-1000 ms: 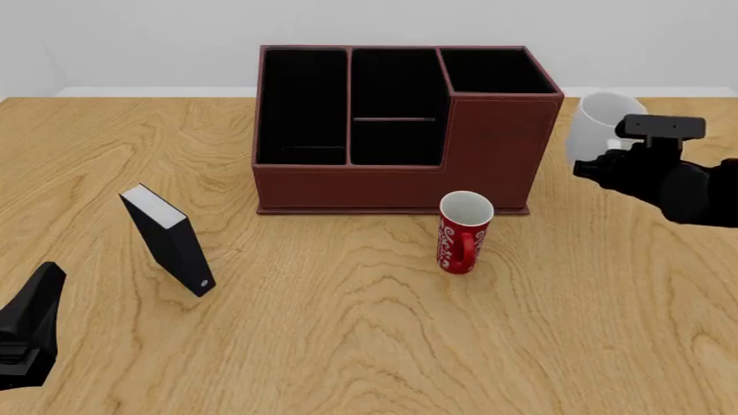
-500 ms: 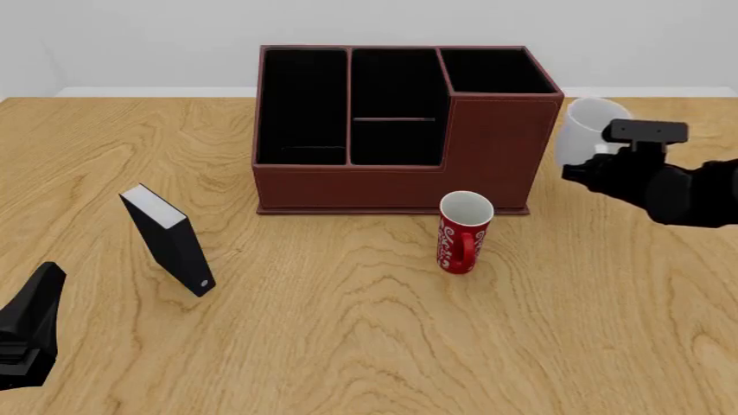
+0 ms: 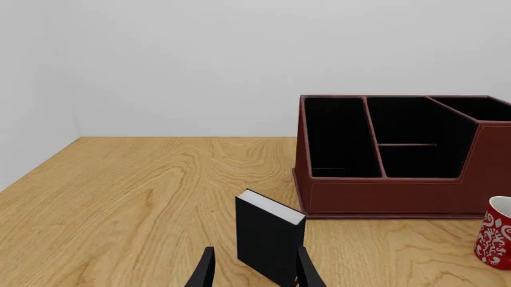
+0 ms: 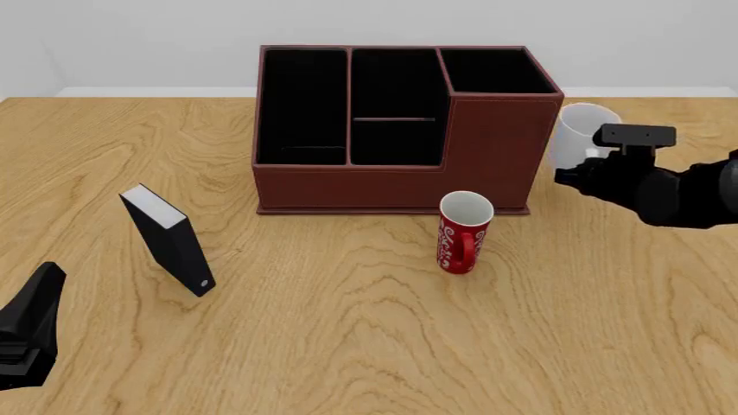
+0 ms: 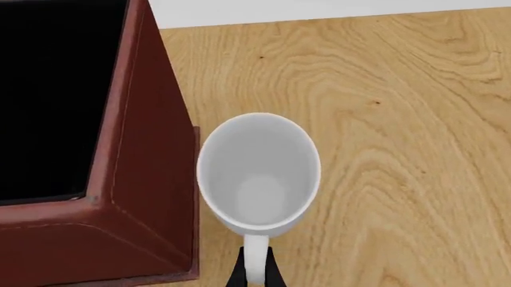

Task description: Pick up the white mug and place it to the right of the caddy.

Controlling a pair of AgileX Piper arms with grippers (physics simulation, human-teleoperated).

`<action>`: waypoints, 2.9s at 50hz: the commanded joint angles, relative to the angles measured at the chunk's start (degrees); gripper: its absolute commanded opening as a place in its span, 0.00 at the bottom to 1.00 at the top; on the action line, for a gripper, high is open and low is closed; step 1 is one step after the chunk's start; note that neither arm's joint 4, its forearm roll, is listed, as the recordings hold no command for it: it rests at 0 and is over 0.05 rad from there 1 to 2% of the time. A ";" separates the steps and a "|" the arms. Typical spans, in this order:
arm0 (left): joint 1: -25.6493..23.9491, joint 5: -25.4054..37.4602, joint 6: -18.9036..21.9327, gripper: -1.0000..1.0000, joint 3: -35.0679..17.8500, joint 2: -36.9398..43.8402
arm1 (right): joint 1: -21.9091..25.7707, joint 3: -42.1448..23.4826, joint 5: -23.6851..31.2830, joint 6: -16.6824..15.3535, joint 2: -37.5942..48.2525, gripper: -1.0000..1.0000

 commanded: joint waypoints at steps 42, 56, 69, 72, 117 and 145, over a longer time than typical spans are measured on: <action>0.00 0.00 0.00 1.00 0.00 0.00 | 0.65 -1.62 -1.42 0.77 5.42 0.00; 0.00 0.00 0.00 1.00 0.00 0.00 | 0.63 -1.72 -1.65 0.91 6.32 0.00; 0.00 0.00 0.00 1.00 0.00 0.00 | 0.65 -1.70 -2.34 1.21 7.65 0.00; 0.00 0.00 0.00 1.00 0.00 0.00 | 0.51 -1.66 -2.41 1.24 7.70 0.00; 0.00 0.00 0.00 1.00 0.00 0.00 | -0.04 -0.53 -1.11 0.93 4.32 1.00; 0.00 0.00 0.00 1.00 0.00 0.00 | -0.16 3.20 -2.66 1.02 1.49 1.00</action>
